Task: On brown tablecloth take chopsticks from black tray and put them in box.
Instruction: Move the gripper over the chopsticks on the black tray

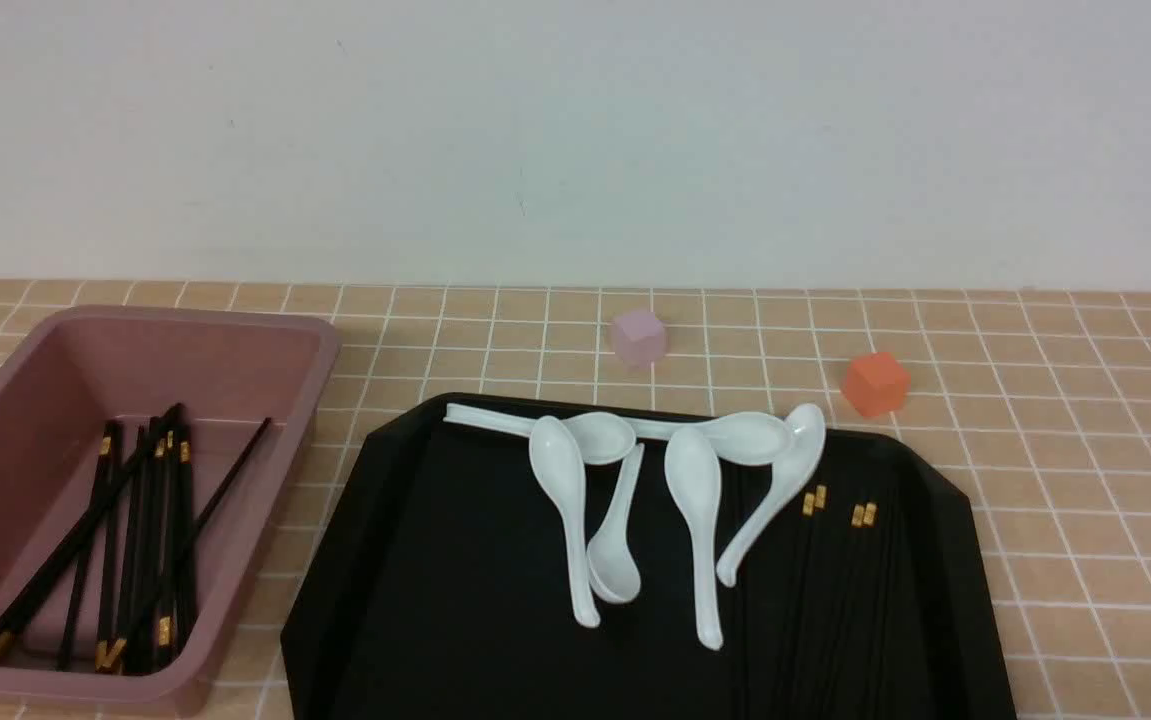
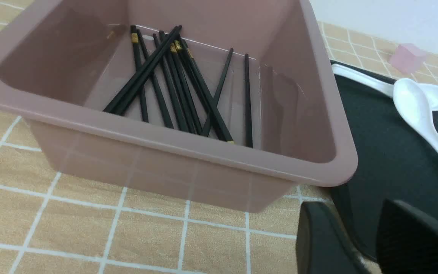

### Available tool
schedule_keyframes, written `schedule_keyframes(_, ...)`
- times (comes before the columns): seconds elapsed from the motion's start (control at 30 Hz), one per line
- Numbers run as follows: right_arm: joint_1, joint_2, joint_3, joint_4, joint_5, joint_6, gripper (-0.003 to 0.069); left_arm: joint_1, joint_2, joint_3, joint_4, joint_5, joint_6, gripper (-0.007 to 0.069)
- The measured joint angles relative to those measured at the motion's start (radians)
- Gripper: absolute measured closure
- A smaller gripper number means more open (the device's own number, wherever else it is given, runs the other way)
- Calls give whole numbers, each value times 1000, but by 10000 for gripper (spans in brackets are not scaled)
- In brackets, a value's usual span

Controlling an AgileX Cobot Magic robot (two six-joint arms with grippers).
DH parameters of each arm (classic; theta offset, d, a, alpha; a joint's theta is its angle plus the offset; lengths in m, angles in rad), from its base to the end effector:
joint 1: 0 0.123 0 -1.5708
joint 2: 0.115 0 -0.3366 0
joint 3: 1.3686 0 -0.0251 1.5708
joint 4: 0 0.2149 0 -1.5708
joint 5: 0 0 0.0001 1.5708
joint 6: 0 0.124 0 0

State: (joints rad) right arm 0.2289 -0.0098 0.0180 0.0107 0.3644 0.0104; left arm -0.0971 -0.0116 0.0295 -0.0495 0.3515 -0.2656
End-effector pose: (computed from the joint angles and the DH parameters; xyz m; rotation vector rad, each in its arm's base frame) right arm -0.0035 -0.0003 0.1653 -0.1962 1.8495 0.1766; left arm -0.0033 -0.0018 0.1631 -0.1880 1.8537 -0.3000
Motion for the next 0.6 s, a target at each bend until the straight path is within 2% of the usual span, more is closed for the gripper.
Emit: schedule_keyframes(0.6,0,0,0,0,0,-1,426,0,0,0,0,0,0,386)
